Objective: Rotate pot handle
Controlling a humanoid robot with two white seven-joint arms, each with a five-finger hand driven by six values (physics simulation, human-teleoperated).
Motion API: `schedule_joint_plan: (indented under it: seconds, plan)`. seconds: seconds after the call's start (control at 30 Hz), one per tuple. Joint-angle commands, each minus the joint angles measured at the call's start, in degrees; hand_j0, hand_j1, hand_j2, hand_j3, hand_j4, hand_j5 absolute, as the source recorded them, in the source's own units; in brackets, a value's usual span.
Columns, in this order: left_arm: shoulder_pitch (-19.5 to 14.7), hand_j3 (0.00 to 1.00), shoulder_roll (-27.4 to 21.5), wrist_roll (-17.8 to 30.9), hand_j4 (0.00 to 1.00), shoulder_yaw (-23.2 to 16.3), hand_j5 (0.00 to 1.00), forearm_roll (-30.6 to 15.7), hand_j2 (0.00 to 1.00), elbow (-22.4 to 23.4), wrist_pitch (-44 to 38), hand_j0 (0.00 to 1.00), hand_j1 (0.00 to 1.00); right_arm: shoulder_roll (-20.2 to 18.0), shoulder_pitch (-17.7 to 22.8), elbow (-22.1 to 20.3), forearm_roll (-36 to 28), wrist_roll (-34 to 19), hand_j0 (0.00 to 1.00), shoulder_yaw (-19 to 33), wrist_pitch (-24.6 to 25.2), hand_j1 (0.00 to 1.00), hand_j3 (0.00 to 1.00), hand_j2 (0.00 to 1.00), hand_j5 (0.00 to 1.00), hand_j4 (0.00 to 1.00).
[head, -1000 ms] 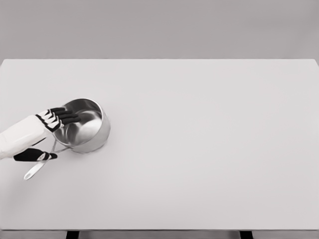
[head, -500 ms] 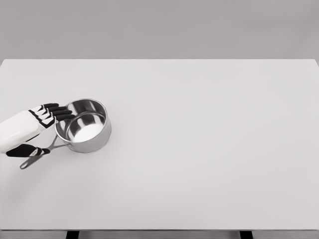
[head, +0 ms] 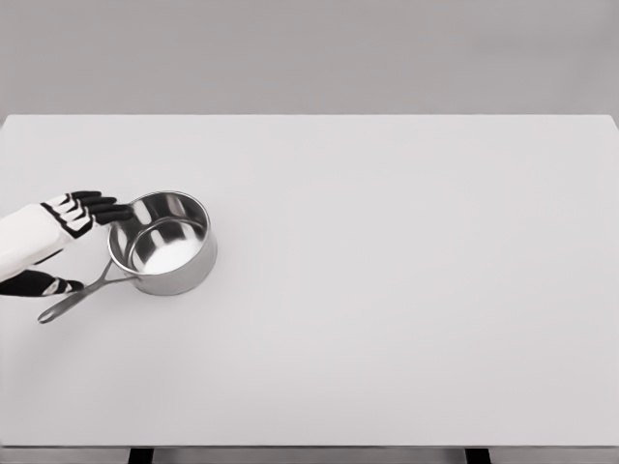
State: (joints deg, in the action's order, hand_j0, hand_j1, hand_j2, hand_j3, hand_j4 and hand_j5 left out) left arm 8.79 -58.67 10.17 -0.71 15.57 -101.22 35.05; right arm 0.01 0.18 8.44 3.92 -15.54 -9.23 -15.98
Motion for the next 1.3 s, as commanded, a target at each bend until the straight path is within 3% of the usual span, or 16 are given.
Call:
schedule_joint_plan:
  seconds: [0.0, 0.2, 0.73, 0.83, 1.13, 1.27]
  plan:
    - [0.0, 1.00, -0.8, -0.2, 1.00, -0.1, 1.00, -3.9, 1.00, 0.0, -0.1, 1.00, 1.00, 0.0, 0.0, 0.0, 0.0, 0.1, 1.00, 0.0, 0.0, 1.00, 1.00, 1.00, 1.00, 1.00]
    - [2.8, 1.00, -0.1, -0.8, 1.00, -1.0, 1.00, -6.7, 1.00, -0.1, -0.1, 1.00, 1.00, 0.0, 0.0, 0.0, 0.0, 0.0, 1.00, 0.0, 0.0, 1.00, 1.00, 1.00, 1.00, 1.00]
    - [4.7, 1.00, 0.7, -0.8, 1.00, 0.0, 1.00, -10.7, 1.00, 0.0, -0.1, 1.00, 1.00, 0.0, 0.0, 0.0, 0.0, 0.0, 1.00, 0.0, 0.0, 1.00, 1.00, 1.00, 1.00, 1.00]
    - [7.7, 1.00, 0.7, -0.7, 1.00, 3.3, 1.00, -12.3, 1.00, 0.0, -0.1, 1.00, 1.00, 0.0, 0.0, 0.0, 0.0, 0.0, 1.00, 0.0, 0.0, 1.00, 1.00, 1.00, 1.00, 1.00]
    - [10.8, 1.00, 2.5, -0.7, 1.00, 4.1, 1.00, -13.9, 1.00, 0.1, -0.1, 1.00, 1.00, 0.0, 0.0, 0.0, 0.0, 0.0, 1.00, 0.0, 0.0, 1.00, 1.00, 1.00, 1.00, 1.00]
    - [13.4, 1.00, 2.5, -0.4, 1.00, 6.6, 1.00, -15.0, 1.00, 0.1, -0.1, 1.00, 1.00, 0.0, 0.0, 0.0, 0.0, 0.0, 1.00, 0.0, 0.0, 1.00, 1.00, 1.00, 1.00, 1.00]
